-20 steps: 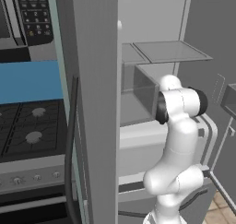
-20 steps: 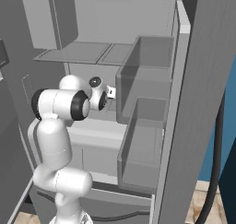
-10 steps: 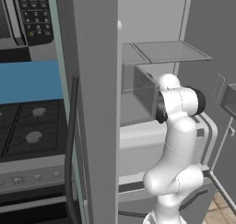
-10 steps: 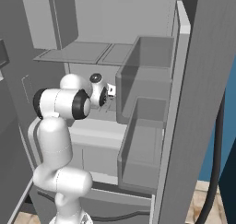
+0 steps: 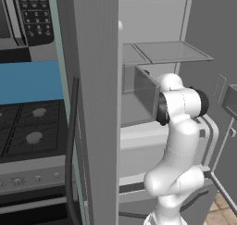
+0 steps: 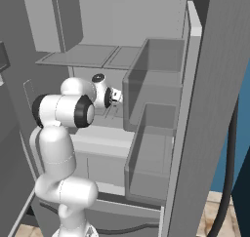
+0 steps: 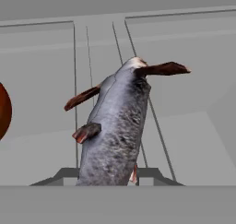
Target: Place one tomato and one fish in each tupperware on the nearby counter, to pack two identical lunches.
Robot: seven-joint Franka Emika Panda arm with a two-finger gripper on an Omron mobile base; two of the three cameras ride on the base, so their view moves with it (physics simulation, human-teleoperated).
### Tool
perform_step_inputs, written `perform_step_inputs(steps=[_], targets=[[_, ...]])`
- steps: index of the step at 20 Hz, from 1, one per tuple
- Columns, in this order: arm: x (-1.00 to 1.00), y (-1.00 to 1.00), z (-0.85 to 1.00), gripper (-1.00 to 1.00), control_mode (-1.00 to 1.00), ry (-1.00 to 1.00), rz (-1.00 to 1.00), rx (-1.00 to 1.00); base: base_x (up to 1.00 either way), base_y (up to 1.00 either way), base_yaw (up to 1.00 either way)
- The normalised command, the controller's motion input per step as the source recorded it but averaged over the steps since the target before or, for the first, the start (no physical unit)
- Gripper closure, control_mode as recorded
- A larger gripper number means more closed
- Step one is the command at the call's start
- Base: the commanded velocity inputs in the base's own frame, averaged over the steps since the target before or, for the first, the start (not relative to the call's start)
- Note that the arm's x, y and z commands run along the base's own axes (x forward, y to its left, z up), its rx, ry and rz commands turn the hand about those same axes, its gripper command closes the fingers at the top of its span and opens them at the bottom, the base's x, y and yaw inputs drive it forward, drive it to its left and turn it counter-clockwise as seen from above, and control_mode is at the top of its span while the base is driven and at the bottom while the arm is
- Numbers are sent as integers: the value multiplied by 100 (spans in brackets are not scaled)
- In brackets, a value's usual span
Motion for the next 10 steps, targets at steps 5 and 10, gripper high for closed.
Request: perform_step_inputs(steps=[5,10], targets=[[-100,-1,-61,100,-100,-9,-7,0,0,0,0],[-100,-13,-11,100,-100,-8,-2,2,0,0,0]])
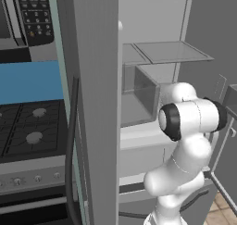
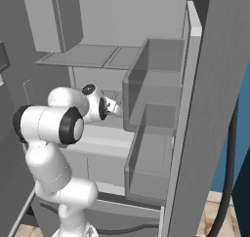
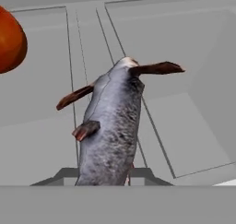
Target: Place one tomato and one fish in each tupperware on the nearby counter, to pack two identical lunches.
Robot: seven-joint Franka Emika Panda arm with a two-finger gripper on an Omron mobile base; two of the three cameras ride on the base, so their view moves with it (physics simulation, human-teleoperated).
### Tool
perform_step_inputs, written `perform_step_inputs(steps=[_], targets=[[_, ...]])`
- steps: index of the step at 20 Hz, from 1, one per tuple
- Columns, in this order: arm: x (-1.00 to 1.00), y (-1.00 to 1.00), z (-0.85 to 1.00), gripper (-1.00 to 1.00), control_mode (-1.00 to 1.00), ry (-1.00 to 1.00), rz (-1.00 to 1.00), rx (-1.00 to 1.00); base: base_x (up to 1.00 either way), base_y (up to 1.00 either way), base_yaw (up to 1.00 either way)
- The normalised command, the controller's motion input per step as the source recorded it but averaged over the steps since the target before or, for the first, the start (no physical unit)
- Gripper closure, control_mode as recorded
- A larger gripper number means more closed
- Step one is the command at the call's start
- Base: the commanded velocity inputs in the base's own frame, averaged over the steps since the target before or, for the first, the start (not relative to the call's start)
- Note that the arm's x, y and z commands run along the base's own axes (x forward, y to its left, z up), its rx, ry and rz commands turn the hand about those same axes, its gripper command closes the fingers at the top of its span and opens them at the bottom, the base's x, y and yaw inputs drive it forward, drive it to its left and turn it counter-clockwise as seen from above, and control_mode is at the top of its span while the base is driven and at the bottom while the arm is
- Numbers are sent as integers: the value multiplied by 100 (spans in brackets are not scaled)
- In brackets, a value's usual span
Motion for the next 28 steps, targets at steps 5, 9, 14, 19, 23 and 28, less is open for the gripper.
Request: perform_step_inputs(steps=[5,9,14,19,23,28], targets=[[-100,-21,52,100,-100,0,0,11,0,0,0],[-100,-20,94,100,-100,0,-1,14,0,0,0],[-100,-22,100,100,-100,2,-7,15,0,0,0],[-100,8,100,100,-100,16,-8,2,0,0,0],[-100,36,75,100,-100,21,-5,-5,0,0,0],[-100,0,62,100,-100,6,-4,-1,0,0,0]])
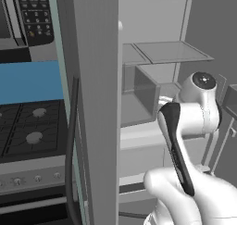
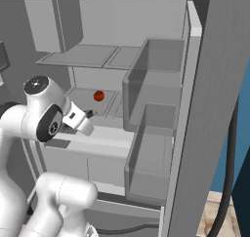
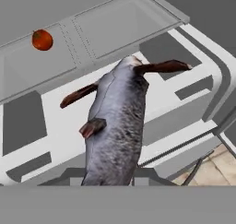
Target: Place one tomato and one fish in each tupperware on the nearby counter, to pack two identical lunches.
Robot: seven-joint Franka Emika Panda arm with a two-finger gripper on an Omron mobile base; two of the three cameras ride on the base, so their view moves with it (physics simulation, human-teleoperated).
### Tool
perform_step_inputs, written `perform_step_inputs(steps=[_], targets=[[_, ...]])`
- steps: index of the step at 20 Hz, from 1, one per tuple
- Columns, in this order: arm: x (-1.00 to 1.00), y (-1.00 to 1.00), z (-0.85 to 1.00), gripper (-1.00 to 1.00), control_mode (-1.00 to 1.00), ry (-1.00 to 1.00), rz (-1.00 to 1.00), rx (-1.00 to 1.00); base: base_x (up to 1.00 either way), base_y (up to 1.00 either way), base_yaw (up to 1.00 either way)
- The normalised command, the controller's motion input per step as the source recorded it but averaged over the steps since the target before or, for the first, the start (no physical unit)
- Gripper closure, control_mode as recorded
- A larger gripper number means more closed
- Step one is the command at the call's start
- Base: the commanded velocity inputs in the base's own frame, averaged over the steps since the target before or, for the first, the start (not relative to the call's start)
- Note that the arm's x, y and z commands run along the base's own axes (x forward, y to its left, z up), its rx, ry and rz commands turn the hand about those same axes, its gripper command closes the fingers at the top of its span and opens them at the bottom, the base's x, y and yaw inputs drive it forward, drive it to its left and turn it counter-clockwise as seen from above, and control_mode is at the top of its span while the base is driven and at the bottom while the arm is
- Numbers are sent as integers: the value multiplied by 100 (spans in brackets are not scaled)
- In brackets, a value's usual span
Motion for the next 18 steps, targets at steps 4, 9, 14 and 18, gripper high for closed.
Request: perform_step_inputs(steps=[4,9,14,18], targets=[[-100,-11,34,100,-100,1,0,0,0,0,0],[-100,-11,1,100,-100,0,1,0,0,0,0],[-81,0,-7,100,-100,1,10,0,0,0,0],[-43,11,0,100,100,9,10,-3,-21,6,3]])
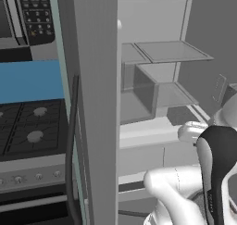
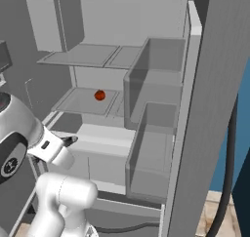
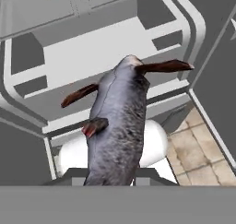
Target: Place one tomato and one fish in each tupperware on the nearby counter, to pack two identical lunches.
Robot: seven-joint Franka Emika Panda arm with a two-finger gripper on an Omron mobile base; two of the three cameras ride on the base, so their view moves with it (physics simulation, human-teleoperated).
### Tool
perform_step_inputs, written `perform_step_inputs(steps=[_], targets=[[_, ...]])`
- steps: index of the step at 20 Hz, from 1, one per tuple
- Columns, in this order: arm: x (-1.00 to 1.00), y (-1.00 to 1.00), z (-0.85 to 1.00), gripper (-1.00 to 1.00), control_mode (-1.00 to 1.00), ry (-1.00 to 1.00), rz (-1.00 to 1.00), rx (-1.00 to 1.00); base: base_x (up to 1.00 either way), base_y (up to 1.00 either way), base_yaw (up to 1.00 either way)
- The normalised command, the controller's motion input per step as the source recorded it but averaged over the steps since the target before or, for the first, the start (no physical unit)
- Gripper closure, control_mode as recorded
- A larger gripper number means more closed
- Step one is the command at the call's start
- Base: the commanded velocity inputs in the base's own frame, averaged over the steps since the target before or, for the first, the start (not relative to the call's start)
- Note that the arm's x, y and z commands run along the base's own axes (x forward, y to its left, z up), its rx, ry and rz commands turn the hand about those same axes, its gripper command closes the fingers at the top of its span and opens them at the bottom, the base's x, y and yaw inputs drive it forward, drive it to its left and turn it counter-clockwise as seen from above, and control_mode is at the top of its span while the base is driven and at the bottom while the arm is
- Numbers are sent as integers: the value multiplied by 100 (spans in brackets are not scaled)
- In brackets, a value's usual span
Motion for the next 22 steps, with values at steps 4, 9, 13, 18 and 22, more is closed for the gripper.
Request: perform_step_inputs(steps=[4,9,13,18,22], targets=[[0,0,0,100,100,0,0,0,-97,21,16],[0,0,0,100,100,0,0,0,-100,8,17],[0,0,0,100,100,0,0,0,-100,16,12],[0,0,0,100,100,0,0,0,-97,54,10],[0,0,0,100,100,0,0,0,-27,99,5]])
